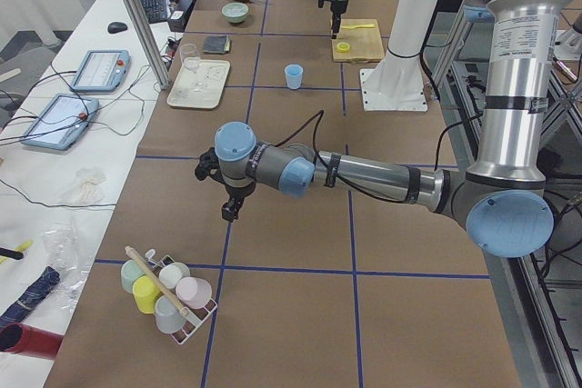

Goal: Squeeze lemon into cup
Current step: 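Reach the right gripper down to the lemon slice on the cutting board and grasp it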

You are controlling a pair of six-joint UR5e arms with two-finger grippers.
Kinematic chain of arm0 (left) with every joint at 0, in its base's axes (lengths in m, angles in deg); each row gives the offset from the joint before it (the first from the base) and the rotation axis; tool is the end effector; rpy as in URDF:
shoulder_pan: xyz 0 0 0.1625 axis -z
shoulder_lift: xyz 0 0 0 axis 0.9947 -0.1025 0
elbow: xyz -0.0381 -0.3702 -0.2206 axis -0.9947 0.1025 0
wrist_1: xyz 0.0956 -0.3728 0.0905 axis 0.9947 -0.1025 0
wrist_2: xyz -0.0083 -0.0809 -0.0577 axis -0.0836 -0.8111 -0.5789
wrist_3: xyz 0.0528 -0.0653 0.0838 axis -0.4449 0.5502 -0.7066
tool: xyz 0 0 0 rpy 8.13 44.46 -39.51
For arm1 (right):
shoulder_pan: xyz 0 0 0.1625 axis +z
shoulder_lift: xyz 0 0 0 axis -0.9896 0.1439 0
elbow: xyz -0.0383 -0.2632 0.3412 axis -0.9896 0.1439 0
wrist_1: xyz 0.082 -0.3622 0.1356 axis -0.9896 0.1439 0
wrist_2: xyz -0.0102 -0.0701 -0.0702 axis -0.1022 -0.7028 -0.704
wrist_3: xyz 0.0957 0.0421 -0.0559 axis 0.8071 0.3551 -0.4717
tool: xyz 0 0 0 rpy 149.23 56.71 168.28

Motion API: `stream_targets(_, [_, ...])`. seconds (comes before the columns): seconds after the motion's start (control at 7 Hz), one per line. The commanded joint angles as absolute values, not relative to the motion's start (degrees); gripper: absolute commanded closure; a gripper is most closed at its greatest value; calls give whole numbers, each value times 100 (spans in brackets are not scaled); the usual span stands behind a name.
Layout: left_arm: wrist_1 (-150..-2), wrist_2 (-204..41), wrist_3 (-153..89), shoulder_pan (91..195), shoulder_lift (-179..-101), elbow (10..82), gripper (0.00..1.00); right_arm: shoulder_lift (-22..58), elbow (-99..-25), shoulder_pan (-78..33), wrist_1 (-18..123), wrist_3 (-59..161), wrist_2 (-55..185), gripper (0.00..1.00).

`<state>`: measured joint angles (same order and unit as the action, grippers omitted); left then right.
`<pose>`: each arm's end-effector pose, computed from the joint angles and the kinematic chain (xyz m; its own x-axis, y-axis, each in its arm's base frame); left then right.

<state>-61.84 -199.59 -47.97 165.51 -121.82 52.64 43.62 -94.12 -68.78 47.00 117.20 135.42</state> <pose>0.0318 -0.4984 0.5761 0.5979 0.3862 -0.7024 -0.1531 0.9152 0.3729 -0.3978 -0.2201 0.4162 0.6657 0.0246 0.7458 -0.0926 0.9945 0.0498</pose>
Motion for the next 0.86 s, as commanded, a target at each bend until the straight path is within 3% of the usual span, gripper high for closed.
stream_targets(0.0, [-6273, -19955, -4731, 16489, -12180, 5256, 0, 3708, -9498, -7380, 5764, 11992, 13041, 0])
stream_targets(0.71, [-6273, -19955, -4723, 16489, -12171, 5247, 0, 3592, -9411, -7636, 6154, 12195, 12933, 1])
